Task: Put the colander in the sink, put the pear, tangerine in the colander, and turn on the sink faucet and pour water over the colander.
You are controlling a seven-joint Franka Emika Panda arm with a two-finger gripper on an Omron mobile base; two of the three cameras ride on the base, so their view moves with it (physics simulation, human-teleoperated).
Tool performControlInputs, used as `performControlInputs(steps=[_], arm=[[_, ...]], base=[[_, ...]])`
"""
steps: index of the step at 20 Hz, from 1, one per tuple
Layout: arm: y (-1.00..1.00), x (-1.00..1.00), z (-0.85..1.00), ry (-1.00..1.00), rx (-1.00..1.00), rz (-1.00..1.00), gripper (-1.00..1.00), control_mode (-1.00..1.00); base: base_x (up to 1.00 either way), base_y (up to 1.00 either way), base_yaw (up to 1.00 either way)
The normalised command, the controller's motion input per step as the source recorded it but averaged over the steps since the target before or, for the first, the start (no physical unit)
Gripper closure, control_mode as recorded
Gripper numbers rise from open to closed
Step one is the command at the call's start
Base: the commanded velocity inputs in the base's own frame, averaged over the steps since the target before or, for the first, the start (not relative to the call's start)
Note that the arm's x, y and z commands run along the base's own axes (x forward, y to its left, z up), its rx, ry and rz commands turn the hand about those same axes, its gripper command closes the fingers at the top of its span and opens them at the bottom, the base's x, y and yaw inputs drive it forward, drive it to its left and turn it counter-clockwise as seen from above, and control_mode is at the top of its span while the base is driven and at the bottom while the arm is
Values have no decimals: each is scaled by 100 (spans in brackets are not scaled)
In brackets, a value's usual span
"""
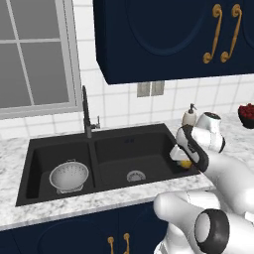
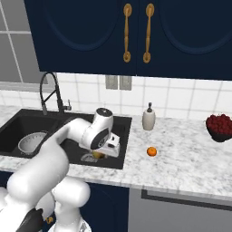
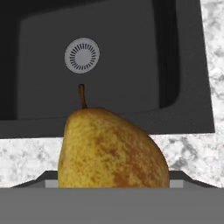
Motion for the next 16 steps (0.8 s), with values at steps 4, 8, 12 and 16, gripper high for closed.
performControlInputs(steps=[4,8,12,16], arm=[[100,22,11,7,0,8,100,-100],[100,3,17,3,0,6,100,-100],[100,2,14,2,0,4,100,-100],[100,5,2,1,-2,1,100,-100]], base=[[0,0,0],[0,0,0],[0,0,0],[0,0,0]])
